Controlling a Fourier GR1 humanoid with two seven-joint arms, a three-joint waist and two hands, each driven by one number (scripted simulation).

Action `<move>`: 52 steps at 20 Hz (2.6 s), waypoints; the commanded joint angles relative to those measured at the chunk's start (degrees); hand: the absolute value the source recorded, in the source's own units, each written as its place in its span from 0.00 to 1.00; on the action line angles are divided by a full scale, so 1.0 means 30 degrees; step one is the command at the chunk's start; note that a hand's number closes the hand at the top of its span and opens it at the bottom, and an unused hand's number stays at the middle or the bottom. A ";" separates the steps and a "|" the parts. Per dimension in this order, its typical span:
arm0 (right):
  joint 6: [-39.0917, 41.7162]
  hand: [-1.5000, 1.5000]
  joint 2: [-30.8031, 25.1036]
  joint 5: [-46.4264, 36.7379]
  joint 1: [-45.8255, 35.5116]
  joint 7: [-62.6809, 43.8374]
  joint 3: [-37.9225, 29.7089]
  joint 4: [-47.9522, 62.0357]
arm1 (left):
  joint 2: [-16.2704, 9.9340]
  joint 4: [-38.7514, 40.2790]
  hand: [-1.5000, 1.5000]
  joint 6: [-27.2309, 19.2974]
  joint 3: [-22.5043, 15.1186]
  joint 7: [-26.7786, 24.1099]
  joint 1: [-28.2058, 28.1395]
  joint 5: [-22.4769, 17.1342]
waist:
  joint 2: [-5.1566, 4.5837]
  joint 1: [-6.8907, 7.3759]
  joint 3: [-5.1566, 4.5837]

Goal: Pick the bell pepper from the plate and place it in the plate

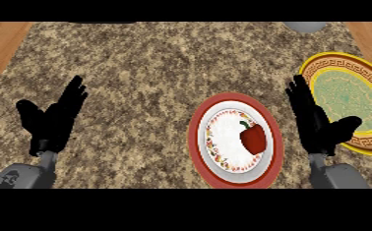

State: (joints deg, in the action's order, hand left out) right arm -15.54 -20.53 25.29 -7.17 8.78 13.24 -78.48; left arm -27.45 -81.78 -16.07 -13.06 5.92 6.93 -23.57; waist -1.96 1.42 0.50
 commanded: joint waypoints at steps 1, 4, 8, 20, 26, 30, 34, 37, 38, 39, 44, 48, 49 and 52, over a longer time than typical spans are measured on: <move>0.2631 1.00 -0.0637 0.0186 -0.1477 -0.0810 0.0404 0.0669 | -0.0206 -0.0255 0.50 0.0384 0.0246 -0.0133 -0.0700 0.0215 | 0.0634 -0.0207 -0.0159; 0.7753 1.00 -0.1794 0.0571 -0.3672 -0.0244 0.2124 0.0089 | -0.0528 0.0473 0.50 0.0367 0.0263 -0.0414 0.1299 0.0758 | 0.0368 0.0331 -0.0130; 0.6908 1.00 -0.6913 -0.6804 -0.6256 0.2226 0.3047 -0.1316 | -0.0463 0.0218 0.50 0.0524 -0.0392 0.0018 0.1004 0.0886 | 0.1154 0.0579 -0.0545; 1.1905 0.00 -0.4627 -0.9129 -0.6424 1.4782 0.3453 1.0227 | 0.0640 0.0999 0.50 0.0919 -0.0132 -0.0144 0.1613 0.1251 | 0.0490 0.0070 -0.0126; 1.2138 0.00 -0.4927 -1.0842 -0.8115 1.2881 0.3454 0.9879 | 0.1064 0.0991 0.50 0.0660 0.0165 0.0007 0.1267 0.2316 | 0.0634 -0.0288 -0.0162; 1.2239 0.00 -0.4592 -1.2053 -0.7848 1.1199 0.4018 0.8128 | 0.1213 0.0358 0.50 0.0961 0.0649 0.0153 0.0654 0.2354 | 0.0673 -0.0369 -0.0172; 1.2612 0.00 -0.4691 -1.3487 -0.7307 0.9376 0.5091 0.6693 | 0.1109 0.1316 0.50 0.1632 0.1268 -0.0350 0.0744 0.2290 | 0.0681 -0.0457 -0.0181; 1.1907 0.00 -0.4813 -1.5069 -0.7266 0.9562 0.5040 0.7139 | 0.1365 0.0183 0.50 0.1467 0.1062 0.0490 0.0425 0.2603 | 0.0681 -0.0337 -0.0163; 1.1636 0.00 -0.4525 -1.5453 -0.6904 0.8410 0.5464 0.5626 | 0.1455 0.0850 0.50 0.1623 0.1332 -0.0212 0.0597 0.2660 | 0.0703 -0.0467 -0.0175; 1.1516 0.00 -0.5298 -1.5796 -0.6464 0.9271 0.4983 0.5943 | 0.1578 0.1255 0.50 0.1896 0.1401 -0.0784 0.0386 0.2864 | 0.0679 -0.0486 -0.0172; 1.1468 0.00 -0.4405 -1.7976 -0.6659 0.8228 0.4993 0.6180 | 0.1499 0.0637 0.50 0.2018 0.1991 0.0832 0.1100 0.3145 | 0.0653 -0.0397 -0.0162; 1.2075 0.00 -0.3985 -1.9408 -0.7104 0.7327 0.5441 0.6244 | 0.1822 0.0183 0.50 0.2438 0.2068 -0.0352 -0.0551 0.3306 | 0.0666 -0.0338 -0.0166; 1.2381 0.00 -0.2833 -1.9685 -0.7258 0.6066 0.5341 0.5618 | 0.1787 0.0517 0.50 0.2658 0.2339 0.0082 0.0204 0.3483 | 0.0664 -0.0395 -0.0168; 1.3139 0.00 -0.2759 -2.0584 -0.7078 0.6148 0.4952 0.5447 | 0.2634 0.0005 0.50 0.2106 0.2199 0.0828 0.0507 0.4113 | 0.0666 -0.0408 -0.0165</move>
State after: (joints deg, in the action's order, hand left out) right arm 22.36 -30.49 -32.78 -28.95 28.48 28.86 -61.42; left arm -21.02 -79.50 -9.50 -6.75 6.52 9.04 -12.59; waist 0.02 0.18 -0.01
